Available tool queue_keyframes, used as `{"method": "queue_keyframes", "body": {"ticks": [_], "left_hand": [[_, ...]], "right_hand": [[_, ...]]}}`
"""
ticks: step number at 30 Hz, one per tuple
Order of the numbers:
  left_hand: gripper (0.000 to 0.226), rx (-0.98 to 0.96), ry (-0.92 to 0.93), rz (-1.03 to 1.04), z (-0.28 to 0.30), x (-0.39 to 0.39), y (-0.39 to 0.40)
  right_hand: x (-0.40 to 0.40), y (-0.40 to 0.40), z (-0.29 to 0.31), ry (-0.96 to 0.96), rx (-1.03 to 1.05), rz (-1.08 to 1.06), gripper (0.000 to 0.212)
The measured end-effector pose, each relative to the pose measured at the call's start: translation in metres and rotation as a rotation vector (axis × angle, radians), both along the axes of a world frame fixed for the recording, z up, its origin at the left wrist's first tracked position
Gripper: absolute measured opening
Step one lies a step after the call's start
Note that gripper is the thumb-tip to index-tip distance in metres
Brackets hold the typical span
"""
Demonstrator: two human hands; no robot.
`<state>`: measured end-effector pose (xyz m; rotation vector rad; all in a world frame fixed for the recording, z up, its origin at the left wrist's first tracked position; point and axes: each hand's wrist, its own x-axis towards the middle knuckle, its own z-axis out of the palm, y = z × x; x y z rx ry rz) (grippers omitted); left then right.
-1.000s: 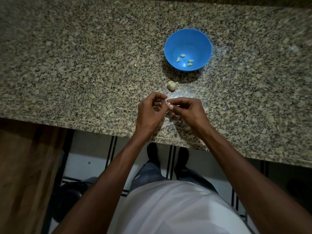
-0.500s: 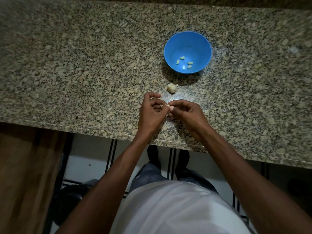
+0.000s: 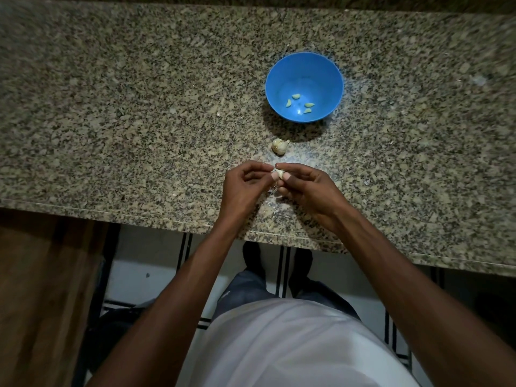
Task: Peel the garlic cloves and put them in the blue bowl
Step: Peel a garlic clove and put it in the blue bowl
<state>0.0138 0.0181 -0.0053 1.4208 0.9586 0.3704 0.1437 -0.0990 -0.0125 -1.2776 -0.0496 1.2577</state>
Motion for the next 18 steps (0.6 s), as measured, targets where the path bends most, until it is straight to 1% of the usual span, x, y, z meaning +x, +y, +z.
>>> {"method": "queue_keyframes", "body": {"ticks": [4, 6, 7, 9, 12, 18], "left_hand": [[0.011, 0.195, 0.128, -0.062, -0.007, -0.001, -0.001], [0.012, 0.297, 0.171, -0.084, -0.01, -0.001, -0.001], [0.014, 0.303, 0.172, -0.083, -0.01, -0.001, -0.001], [0.016, 0.237, 0.13, -0.068, -0.008, 0.0, -0.003], [0.015, 0.138, 0.056, -0.088, -0.007, 0.001, -0.006], [0.013, 0.099, 0.024, -0.094, -0.005, 0.0, -0.007]], "right_hand": [[0.004, -0.004, 0.004, -0.051, -0.048, 0.009, 0.022], [0.006, -0.006, 0.006, -0.098, -0.083, 0.008, 0.022], [0.007, -0.007, 0.006, -0.13, -0.1, 0.014, 0.022], [0.008, -0.009, 0.007, -0.195, -0.122, 0.037, 0.022], [0.009, -0.011, 0.007, -0.236, -0.1, 0.045, 0.022], [0.009, -0.011, 0.007, -0.375, -0.048, 0.058, 0.019]]}}
